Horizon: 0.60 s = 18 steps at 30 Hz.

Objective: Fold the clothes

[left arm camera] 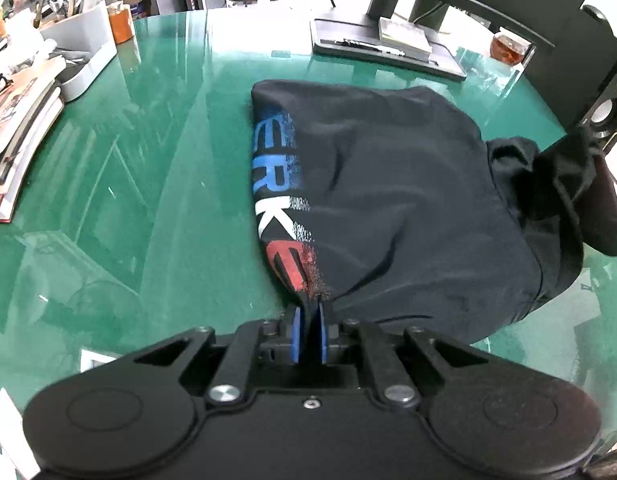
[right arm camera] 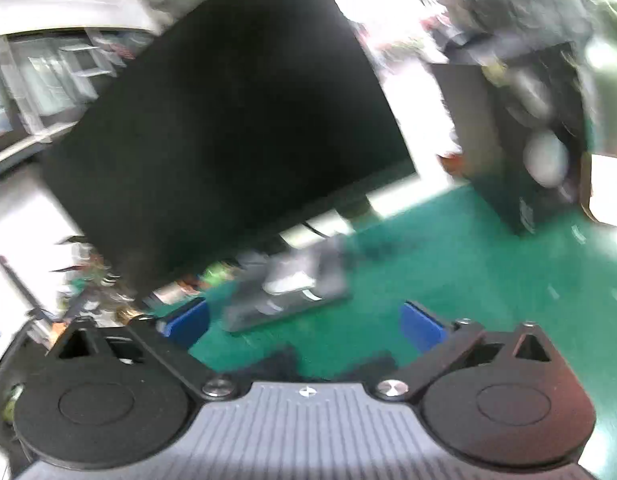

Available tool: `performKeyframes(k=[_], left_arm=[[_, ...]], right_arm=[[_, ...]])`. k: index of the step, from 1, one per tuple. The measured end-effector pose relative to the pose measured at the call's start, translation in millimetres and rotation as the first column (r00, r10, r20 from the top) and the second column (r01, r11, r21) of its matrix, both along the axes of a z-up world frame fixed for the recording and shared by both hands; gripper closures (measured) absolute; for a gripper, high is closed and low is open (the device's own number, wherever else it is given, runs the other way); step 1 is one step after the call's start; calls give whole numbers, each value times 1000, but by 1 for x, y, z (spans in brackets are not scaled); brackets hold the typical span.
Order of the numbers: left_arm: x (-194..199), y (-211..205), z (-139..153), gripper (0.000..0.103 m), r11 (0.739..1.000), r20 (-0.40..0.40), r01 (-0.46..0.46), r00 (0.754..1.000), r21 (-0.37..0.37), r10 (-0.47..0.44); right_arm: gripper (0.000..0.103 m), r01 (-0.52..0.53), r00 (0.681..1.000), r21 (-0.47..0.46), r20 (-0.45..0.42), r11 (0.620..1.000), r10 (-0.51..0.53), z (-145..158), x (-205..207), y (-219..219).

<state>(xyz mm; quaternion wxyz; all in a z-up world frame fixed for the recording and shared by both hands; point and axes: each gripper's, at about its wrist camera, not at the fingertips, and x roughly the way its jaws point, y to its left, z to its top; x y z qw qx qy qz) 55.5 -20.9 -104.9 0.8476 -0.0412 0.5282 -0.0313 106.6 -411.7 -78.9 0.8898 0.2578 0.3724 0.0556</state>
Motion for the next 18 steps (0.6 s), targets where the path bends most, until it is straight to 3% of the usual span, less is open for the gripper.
performKeyframes(k=[2,5,11,14,18], left_arm=[[0,-2,0,89,1000,0,0,1000,11,0],[1,-4,0,88,1000,-5,5,1000,29,-5],[5,-8,1,85,998,-12,29,1000,49,-29],[4,-9,0,82,998,-14,31,999,47,-30],[4,-10,0,81,998,-12,37,999,52,-36]], right_arm=[[27,75,980,27,-187,997,-68,-36,-9,-11],[34,129,946,148,-316,981,-77,-72,-30,-21],[36,60,952,333,-301,941,46,-85,-42,-10],[35,47,949,328,-309,943,60,-86,-33,-1],[19,114,953,288,-303,951,-23,-84,-10,-2]])
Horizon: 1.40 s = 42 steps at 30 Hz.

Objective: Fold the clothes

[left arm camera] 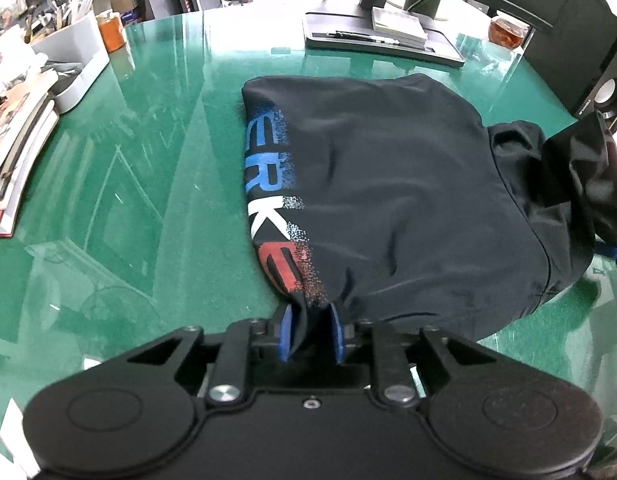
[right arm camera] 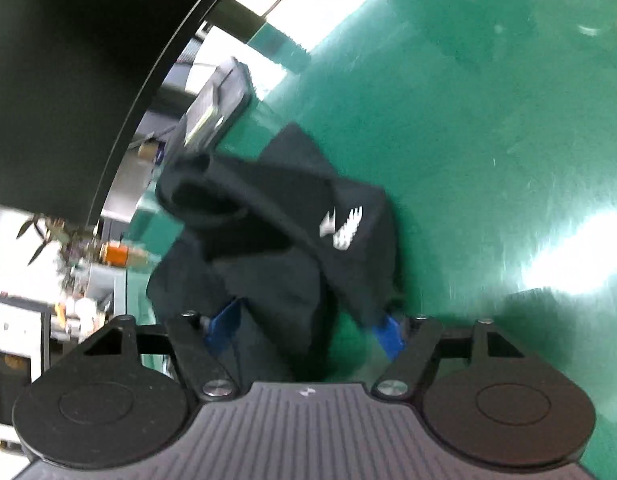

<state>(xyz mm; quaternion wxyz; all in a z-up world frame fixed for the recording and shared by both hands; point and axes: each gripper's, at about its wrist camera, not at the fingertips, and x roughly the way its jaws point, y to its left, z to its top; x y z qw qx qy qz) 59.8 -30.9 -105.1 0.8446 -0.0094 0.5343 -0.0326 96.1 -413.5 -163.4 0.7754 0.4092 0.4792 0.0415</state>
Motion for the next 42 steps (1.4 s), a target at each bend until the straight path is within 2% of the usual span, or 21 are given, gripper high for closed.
performKeyframes(k=[2,5,6,8,9,12,13,16,20,22,23,24,25,26,29,31,34,36,38,40,42], left_arm=[[1,0,0,80,1000,-1,3,1000,0,-3],[-1,2,0,78,1000,-2,-8,1000,-5,8],[-1,3,1,77,1000,-2,-14,1000,-7,14],[-3,5,0,77,999,2,-28,1000,-17,28],[-4,6,0,77,999,5,-29,1000,-20,29],[-4,5,0,76,999,5,-29,1000,-17,29],[-3,4,0,75,1000,4,-27,1000,-14,27],[-1,1,0,72,1000,-1,-13,1000,-4,13],[4,-6,0,70,1000,-5,19,1000,7,-19],[5,-9,0,71,999,-6,36,999,1,-36],[6,-10,0,80,999,-6,44,999,-5,-44],[7,-11,0,92,998,-7,56,998,-21,-56],[8,-10,1,98,997,-8,63,998,-45,-64],[9,-10,3,98,996,-5,63,998,-63,-64],[9,1,32,98,977,93,46,995,-210,-26],[20,9,64,99,957,192,29,981,-288,28],[44,11,107,99,952,330,55,943,-301,50],[56,9,131,99,948,395,74,917,-309,57],[60,4,162,99,950,485,99,873,-296,60],[53,-1,186,99,950,552,124,832,-286,58],[45,-4,195,99,946,566,140,823,-293,53]], right_arm=[[19,25,1000,-30,13,999,-25,3,12,-9],[18,9,987,19,161,1000,-12,24,35,-12],[14,-23,970,47,242,999,11,38,41,-11],[1,-60,952,51,305,997,42,50,44,-13],[0,-50,953,38,301,998,36,49,42,-15],[1,6,982,2,191,1000,-7,27,30,-26],[1,24,989,7,143,1000,-25,15,22,-31],[1,21,996,32,83,999,-24,-5,1,-35],[1,-53,992,12,113,998,52,-9,-22,-23],[1,-129,981,-27,143,991,131,-8,-17,-2],[2,-172,971,-53,159,984,178,-7,-16,9],[19,-220,958,-88,166,971,232,-5,-17,17],[76,-268,946,-124,152,955,285,-3,-16,27],[101,-317,936,-158,107,935,335,-2,-13,37],[97,-318,931,-186,123,930,343,9,-18,39],[98,-300,919,-203,199,932,340,37,-14,35],[98,-239,886,-274,332,932,325,85,12,31],[98,-195,859,-273,416,942,299,113,34,28],[98,-158,822,-298,489,941,293,144,48,26],[98,-110,766,-340,570,934,298,184,52,26],[97,-74,752,-376,587,924,299,207,41,24]])
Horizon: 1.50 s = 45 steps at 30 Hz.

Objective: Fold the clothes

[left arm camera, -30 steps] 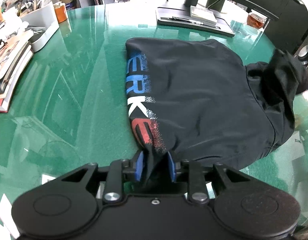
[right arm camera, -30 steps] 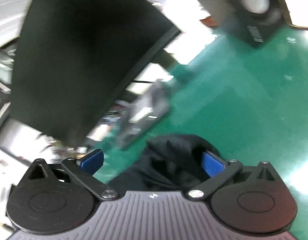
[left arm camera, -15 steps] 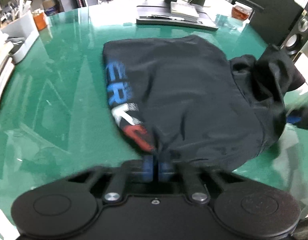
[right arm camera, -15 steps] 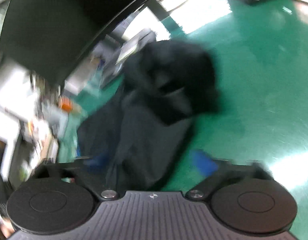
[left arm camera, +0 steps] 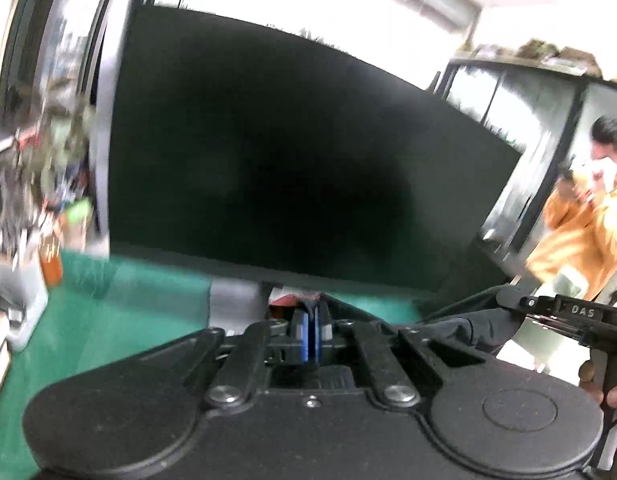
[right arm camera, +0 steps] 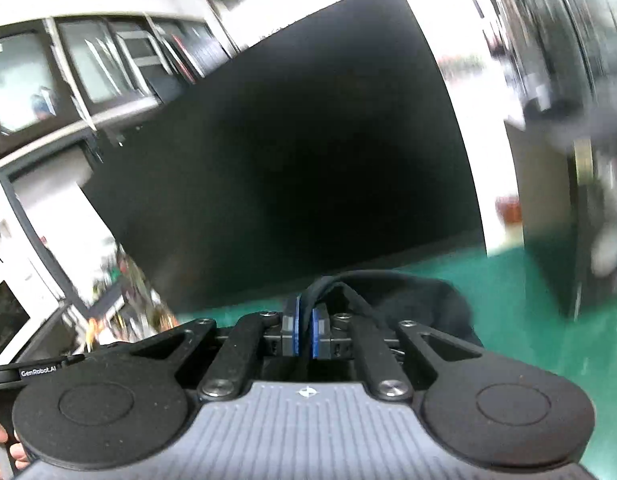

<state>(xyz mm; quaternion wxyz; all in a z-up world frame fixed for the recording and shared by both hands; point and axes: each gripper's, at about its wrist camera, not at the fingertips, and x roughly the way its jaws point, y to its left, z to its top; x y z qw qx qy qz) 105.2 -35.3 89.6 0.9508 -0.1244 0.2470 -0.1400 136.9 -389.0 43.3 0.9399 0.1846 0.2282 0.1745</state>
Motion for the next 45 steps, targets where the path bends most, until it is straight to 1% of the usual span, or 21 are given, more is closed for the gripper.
performKeyframes(k=[4,6,7,8,9,10,12,13,16,18,20,22,24,27,29,34,41,42,43,44,45], left_arm=[[-26,-8,-10,99,998,-22,29,999,49,-27],[-42,-10,-23,99,995,-43,21,999,99,-17],[-50,-11,-32,99,989,-53,6,999,145,2],[-51,-9,-44,99,987,-95,-7,995,163,23],[-51,-6,-57,99,985,-146,-19,988,174,45],[-51,-3,-69,99,982,-196,-30,978,184,67],[-48,9,-93,99,983,-289,-65,951,174,114],[-49,13,-108,99,974,-323,-87,934,208,152],[-54,22,-124,99,962,-349,-118,916,245,201],[-55,28,-131,99,963,-362,-132,908,234,213],[-55,32,-136,99,956,-369,-140,900,258,232],[-54,35,-145,98,950,-402,-148,880,274,253],[-51,36,-148,98,951,-418,-147,872,271,254],[-53,38,-153,98,952,-430,-138,868,274,249],[-52,39,-155,98,952,-433,-131,867,276,245],[-52,39,-155,98,952,-441,-118,865,283,239],[-51,39,-158,97,953,-455,-112,859,282,236],[-51,39,-159,97,953,-457,-113,858,279,236],[-50,39,-160,97,954,-458,-114,857,278,236],[-50,39,-160,97,954,-458,-116,857,277,237],[-50,39,-159,97,955,-457,-118,858,272,236]], right_arm=[[97,45,999,-54,-7,998,-45,18,-37,-8],[96,43,998,-65,-48,997,-46,15,-47,-6],[92,34,995,-69,-90,997,-40,8,-48,-2],[89,12,992,-72,-124,997,-21,1,-50,1],[69,-100,969,-63,-232,993,83,-23,-42,13],[49,-207,921,-21,-341,978,188,-49,-36,19],[49,-162,846,7,-514,987,143,-101,-26,23],[49,-118,814,8,-572,993,101,-123,-24,19],[49,-6,744,16,-668,1000,15,-162,-29,-4],[48,3,731,-12,-682,1000,-11,-171,-38,-15],[45,20,715,-63,-697,998,-59,-179,-46,-26],[43,75,687,-76,-719,994,-107,-188,-55,-42],[38,100,674,-42,-732,994,-98,-194,-63,-50],[29,81,677,7,-734,997,-50,-195,-73,-55],[26,29,689,-9,-724,1000,-27,-195,-77,-44],[24,-90,719,-56,-695,994,26,-189,-83,-11],[25,-18,739,46,-672,999,44,-189,-84,-14],[39,3,737,63,-675,998,40,-190,-84,-17],[74,2,726,72,-686,997,48,-192,-83,-17],[89,-5,713,73,-699,997,55,-195,-81,-17],[93,-12,693,85,-718,996,70,-200,-80,-17]])
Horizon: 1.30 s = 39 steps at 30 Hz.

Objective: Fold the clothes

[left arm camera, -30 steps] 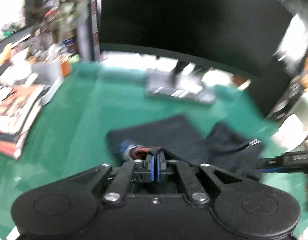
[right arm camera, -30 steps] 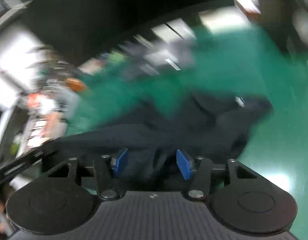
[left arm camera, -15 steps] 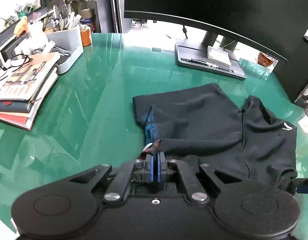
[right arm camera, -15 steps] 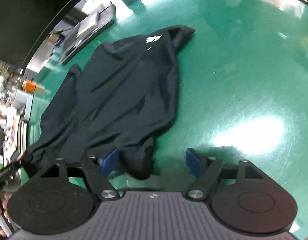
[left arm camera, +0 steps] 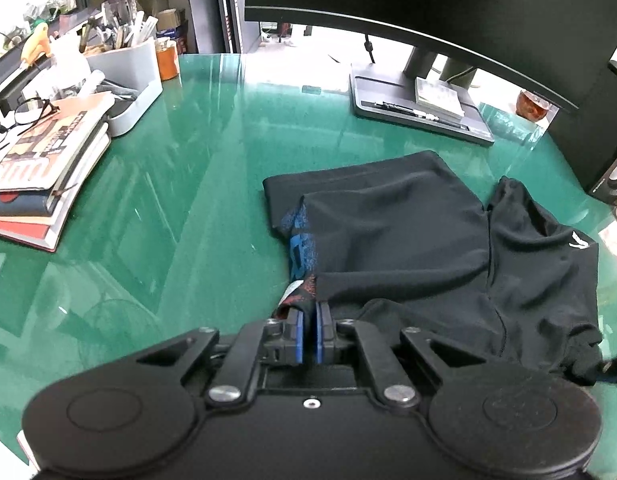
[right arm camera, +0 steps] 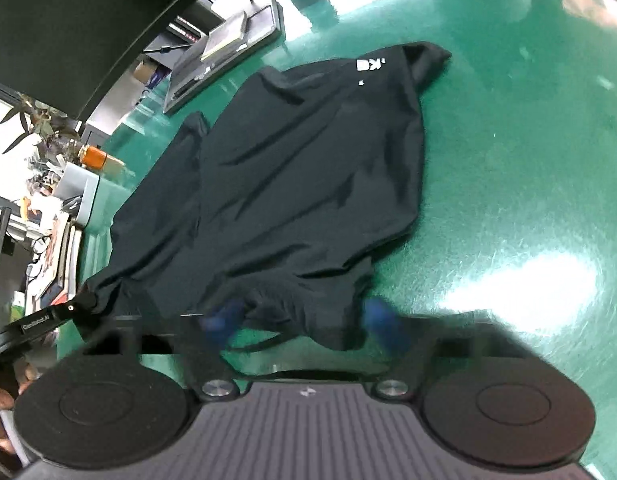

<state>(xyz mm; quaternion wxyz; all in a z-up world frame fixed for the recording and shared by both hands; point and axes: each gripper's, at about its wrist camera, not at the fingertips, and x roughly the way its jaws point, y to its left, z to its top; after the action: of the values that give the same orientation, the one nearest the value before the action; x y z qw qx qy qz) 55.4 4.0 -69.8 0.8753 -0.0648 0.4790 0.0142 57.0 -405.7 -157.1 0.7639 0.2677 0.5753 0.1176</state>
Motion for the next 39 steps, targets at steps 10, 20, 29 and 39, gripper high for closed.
performKeyframes(k=[10,20,29,39], left_arm=[[54,8,59,99,990,187,7,982,-140,19],[42,2,174,99,980,494,129,869,-149,-39],[-12,11,47,98,992,-9,73,997,-100,-75],[-49,30,0,32,997,-128,45,991,65,-37]], right_arm=[[93,135,986,248,62,959,-155,41,42,-38],[93,52,861,262,477,964,-176,189,78,-66],[92,24,993,159,107,987,-42,76,-12,-65],[47,-245,920,-285,235,927,315,70,-64,-16]])
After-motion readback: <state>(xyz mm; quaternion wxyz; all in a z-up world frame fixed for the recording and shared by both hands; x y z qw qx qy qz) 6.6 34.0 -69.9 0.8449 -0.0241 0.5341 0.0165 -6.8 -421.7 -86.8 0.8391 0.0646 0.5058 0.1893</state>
